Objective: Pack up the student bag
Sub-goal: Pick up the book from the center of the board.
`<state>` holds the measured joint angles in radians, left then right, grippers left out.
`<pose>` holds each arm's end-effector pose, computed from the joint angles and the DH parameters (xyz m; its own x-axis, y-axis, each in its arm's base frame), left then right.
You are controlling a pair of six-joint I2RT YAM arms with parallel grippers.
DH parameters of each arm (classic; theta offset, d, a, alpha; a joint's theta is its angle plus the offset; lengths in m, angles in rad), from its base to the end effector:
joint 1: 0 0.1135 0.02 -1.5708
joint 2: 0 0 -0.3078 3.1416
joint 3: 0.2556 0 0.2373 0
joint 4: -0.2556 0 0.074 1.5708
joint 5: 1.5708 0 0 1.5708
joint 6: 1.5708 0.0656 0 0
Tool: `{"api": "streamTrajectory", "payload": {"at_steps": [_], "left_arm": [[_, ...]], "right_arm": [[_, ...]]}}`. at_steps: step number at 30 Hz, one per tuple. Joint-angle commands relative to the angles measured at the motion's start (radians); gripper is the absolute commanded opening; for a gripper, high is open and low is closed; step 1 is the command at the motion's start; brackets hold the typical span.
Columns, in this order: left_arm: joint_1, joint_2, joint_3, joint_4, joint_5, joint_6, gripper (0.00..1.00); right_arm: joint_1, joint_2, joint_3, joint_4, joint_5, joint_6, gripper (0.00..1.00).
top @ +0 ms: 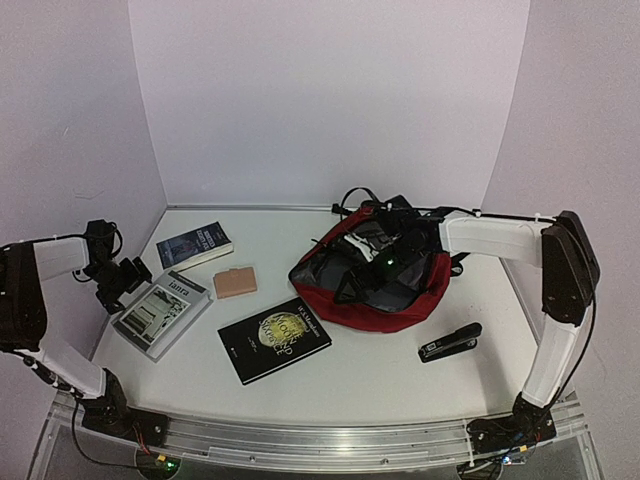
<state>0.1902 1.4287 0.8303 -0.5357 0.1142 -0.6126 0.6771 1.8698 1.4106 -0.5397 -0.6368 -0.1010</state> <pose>0.2555 0.0416 0.2123 -0.6472 -0.7063 -0.2867 -0.6266 0.7071 -0.3277 0.2964 0.2883 0.2531 -0.5760 -0.5670 -0.5889 -0.8168 0.3697 0.4429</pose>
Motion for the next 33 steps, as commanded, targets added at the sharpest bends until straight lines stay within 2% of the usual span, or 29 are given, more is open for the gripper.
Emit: {"api": "streamTrajectory", "payload": {"at_steps": [1, 6, 9, 14, 18, 25, 29, 33], "left_arm": [[-0.001, 0.008, -0.035, 0.060, 0.093, 0.027, 0.99], [-0.003, -0.019, -0.117, 0.111, 0.183, 0.029, 0.89], [-0.004, -0.052, -0.147, 0.110, 0.191, 0.022, 0.84], [-0.004, -0.154, -0.129, 0.053, 0.069, 0.030, 0.93], [-0.004, -0.068, -0.047, 0.032, 0.006, 0.016, 0.99], [-0.003, 0.127, 0.002, 0.093, 0.026, 0.024, 0.99], [-0.009, 0.109, -0.061, 0.131, 0.111, 0.028, 0.88], [-0.061, 0.038, -0.116, 0.125, 0.115, 0.013, 0.81]], "right_arm": [[0.043, 0.021, 0.033, 0.006, -0.028, -0.011, 0.98], [0.074, 0.092, 0.094, 0.011, -0.066, 0.027, 0.98], [0.094, 0.139, 0.146, 0.028, -0.087, 0.067, 0.98], [0.123, 0.190, 0.209, 0.061, -0.107, 0.143, 0.98], [0.159, 0.223, 0.220, 0.110, -0.102, 0.178, 0.98], [0.196, 0.272, 0.248, 0.137, -0.073, 0.197, 0.98], [0.209, 0.294, 0.269, 0.141, -0.062, 0.210, 0.98], [0.220, 0.319, 0.295, 0.168, -0.060, 0.248, 0.97]]}}
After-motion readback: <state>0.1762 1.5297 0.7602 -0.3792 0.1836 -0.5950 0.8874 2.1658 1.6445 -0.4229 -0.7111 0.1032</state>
